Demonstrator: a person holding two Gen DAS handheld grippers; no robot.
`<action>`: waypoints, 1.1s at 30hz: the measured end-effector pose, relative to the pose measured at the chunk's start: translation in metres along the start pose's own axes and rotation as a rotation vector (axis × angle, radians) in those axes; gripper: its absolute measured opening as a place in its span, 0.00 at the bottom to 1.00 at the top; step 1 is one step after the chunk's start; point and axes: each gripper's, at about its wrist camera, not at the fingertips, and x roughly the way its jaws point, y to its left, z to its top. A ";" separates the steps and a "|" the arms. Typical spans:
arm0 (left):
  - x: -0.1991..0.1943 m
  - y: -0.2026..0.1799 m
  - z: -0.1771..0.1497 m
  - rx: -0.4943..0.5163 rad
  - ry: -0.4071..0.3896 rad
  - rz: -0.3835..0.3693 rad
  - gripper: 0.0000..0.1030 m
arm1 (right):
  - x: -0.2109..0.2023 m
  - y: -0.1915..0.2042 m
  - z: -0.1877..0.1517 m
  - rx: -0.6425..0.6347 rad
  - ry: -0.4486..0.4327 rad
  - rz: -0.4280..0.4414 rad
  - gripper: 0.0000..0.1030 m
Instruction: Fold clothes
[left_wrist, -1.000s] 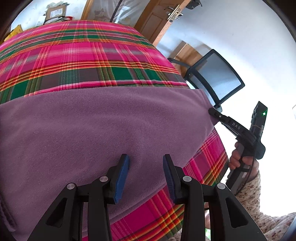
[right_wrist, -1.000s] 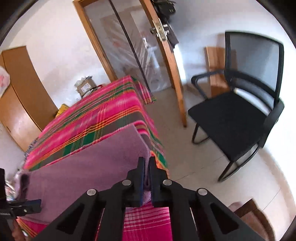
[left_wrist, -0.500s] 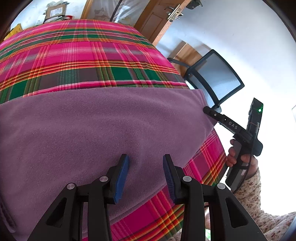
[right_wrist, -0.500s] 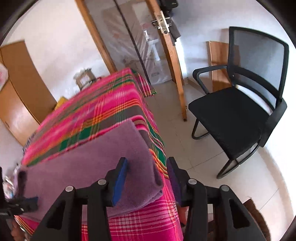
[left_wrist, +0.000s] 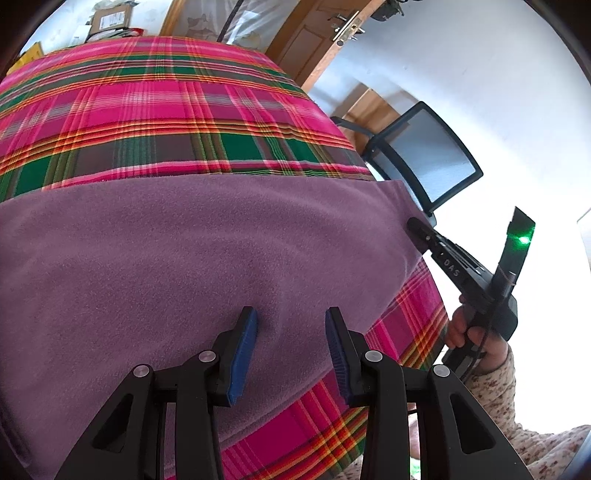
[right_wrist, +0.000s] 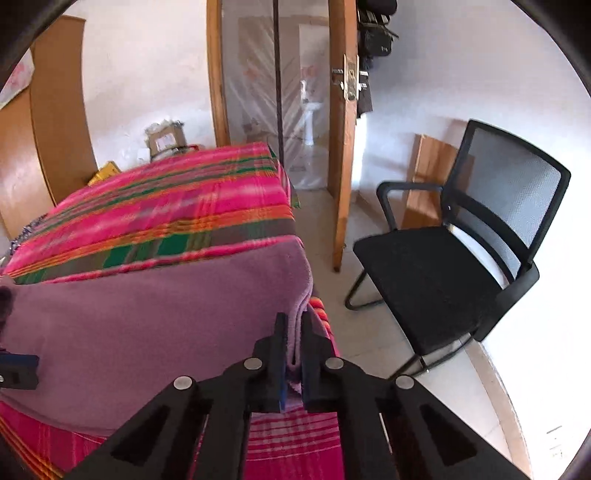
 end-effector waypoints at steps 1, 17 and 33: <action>0.000 0.000 0.000 0.000 0.000 -0.002 0.38 | -0.004 0.002 0.001 -0.006 -0.018 0.005 0.05; -0.002 0.004 0.000 -0.009 -0.001 -0.022 0.38 | -0.048 0.068 -0.005 -0.173 -0.181 0.094 0.05; -0.001 0.002 0.000 -0.005 0.002 -0.012 0.38 | -0.011 -0.011 -0.011 0.157 -0.015 0.092 0.10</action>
